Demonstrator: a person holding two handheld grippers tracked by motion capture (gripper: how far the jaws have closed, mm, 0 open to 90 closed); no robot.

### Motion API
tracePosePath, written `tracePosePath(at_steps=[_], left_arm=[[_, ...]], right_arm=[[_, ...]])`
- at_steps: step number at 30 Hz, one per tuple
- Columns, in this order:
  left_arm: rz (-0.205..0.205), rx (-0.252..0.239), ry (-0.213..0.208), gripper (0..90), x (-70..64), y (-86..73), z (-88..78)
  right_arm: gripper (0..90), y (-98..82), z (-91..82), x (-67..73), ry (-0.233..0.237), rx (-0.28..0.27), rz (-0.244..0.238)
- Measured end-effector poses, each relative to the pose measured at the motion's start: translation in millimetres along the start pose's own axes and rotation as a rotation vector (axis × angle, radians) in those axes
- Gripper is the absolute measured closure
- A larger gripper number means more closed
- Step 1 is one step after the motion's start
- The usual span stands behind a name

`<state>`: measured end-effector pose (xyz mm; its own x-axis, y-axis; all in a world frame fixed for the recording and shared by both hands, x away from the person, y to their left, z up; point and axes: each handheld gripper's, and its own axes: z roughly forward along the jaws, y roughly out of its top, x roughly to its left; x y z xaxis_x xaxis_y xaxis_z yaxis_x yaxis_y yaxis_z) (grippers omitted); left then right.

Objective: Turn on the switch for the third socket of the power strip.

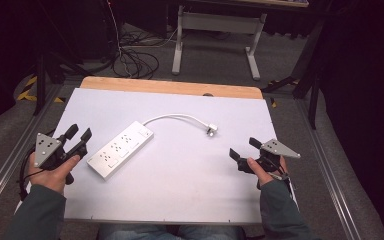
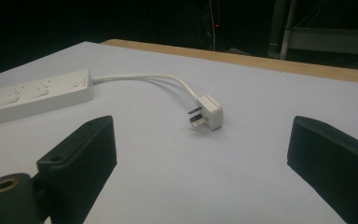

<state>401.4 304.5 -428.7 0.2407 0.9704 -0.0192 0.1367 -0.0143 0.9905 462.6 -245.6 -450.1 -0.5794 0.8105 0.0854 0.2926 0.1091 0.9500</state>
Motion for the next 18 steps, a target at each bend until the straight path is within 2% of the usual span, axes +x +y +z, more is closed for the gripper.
tracePosePath(at_steps=[4, 11, 18], left_arm=[[-0.006, 0.000, -0.005, 43.1, 0.9, 0.6, 0.1], [0.010, 0.014, -0.025, 26.3, -0.7, 1.7, 1.0], [0.009, 0.024, -0.040, 20.9, 0.3, 1.6, 1.5]], right_arm=[[8.5, 0.0, 0.1, -0.5, 0.000, -0.002, -0.002], [8.5, 0.0, 0.0, -0.3, 0.000, -0.002, -0.002], [8.5, 0.1, -0.2, -0.3, 0.000, -0.001, 0.001]])
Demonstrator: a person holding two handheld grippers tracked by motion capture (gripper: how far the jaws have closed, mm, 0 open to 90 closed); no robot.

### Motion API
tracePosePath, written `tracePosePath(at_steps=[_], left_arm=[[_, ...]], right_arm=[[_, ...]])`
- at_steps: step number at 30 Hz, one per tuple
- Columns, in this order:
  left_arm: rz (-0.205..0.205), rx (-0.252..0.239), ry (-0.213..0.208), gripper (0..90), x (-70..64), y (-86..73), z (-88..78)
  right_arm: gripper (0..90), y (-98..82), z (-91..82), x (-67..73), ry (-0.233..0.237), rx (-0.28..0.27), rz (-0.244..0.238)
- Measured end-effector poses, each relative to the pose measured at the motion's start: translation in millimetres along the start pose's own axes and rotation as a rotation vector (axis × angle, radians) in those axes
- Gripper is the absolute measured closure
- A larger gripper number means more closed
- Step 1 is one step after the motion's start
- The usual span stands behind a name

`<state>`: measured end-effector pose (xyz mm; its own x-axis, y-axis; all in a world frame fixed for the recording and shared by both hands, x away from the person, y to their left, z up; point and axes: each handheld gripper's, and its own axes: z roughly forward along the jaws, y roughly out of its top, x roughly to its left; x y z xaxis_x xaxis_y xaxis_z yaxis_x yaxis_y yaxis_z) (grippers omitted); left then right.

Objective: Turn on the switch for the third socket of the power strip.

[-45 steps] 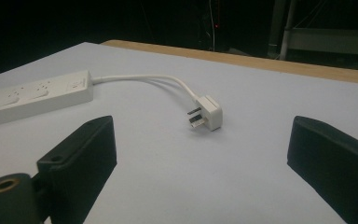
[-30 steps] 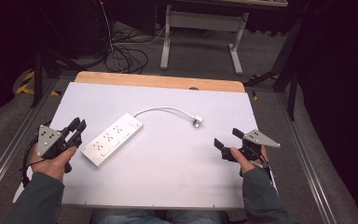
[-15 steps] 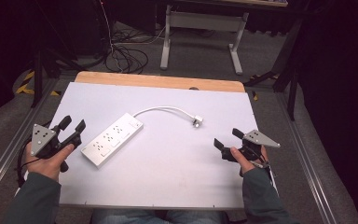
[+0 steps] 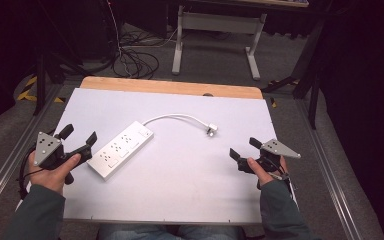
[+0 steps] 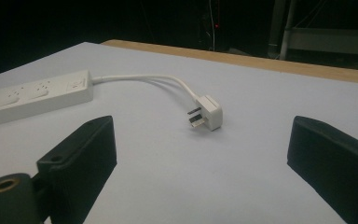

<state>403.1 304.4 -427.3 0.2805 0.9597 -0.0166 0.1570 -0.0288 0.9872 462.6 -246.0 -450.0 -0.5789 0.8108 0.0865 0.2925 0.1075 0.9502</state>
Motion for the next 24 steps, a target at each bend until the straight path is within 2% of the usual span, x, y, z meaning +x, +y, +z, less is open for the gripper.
tracePosePath(at_steps=[10, 18, 24], left_arm=[[0.001, -0.002, -0.057, 8.9, -1.2, -0.9, 1.1], [0.006, 0.008, -0.072, 5.1, -1.4, -1.5, 1.6], [-0.002, 0.017, -0.068, 1.6, -1.8, -2.0, 2.1]], right_arm=[[8.5, 0.0, 0.0, 0.2, 0.000, 0.000, 0.000], [8.4, 0.0, -0.3, 0.0, 0.001, -0.002, 0.000], [8.3, 0.1, -0.3, 0.5, 0.003, -0.003, 0.002]])
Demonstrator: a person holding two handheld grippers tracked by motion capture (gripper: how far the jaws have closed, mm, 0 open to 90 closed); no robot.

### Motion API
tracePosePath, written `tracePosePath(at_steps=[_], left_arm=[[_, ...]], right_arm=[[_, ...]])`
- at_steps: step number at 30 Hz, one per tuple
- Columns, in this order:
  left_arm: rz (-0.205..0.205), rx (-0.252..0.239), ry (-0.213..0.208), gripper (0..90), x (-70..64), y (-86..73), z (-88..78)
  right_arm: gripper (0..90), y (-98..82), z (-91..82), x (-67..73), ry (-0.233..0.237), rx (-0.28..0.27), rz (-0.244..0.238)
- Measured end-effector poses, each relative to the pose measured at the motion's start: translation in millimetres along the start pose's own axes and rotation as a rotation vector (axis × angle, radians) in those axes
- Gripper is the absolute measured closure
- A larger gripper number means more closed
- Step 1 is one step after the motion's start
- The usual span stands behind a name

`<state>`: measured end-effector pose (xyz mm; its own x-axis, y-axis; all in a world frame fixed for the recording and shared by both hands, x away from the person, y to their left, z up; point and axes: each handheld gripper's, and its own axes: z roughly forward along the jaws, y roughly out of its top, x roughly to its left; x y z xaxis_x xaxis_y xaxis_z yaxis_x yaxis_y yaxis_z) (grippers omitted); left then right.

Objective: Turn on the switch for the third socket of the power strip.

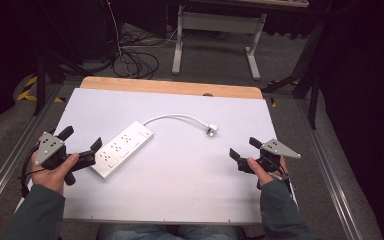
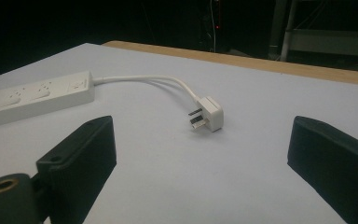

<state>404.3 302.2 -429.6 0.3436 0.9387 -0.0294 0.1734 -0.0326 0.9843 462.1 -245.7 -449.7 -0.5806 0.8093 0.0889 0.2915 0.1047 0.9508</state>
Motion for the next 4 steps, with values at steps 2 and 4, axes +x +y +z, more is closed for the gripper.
tracePosePath(at_steps=[2, 4], left_arm=[[-0.003, -0.005, 0.002, 0.8, 0.2, 0.1, 0.0], [-0.002, -0.006, -0.001, 0.8, 0.6, 0.1, -0.1]], right_arm=[[8.3, 0.1, -0.1, 0.1, 0.000, -0.001, 0.000], [8.4, 0.1, -0.1, 0.0, 0.000, -0.001, 0.000]])
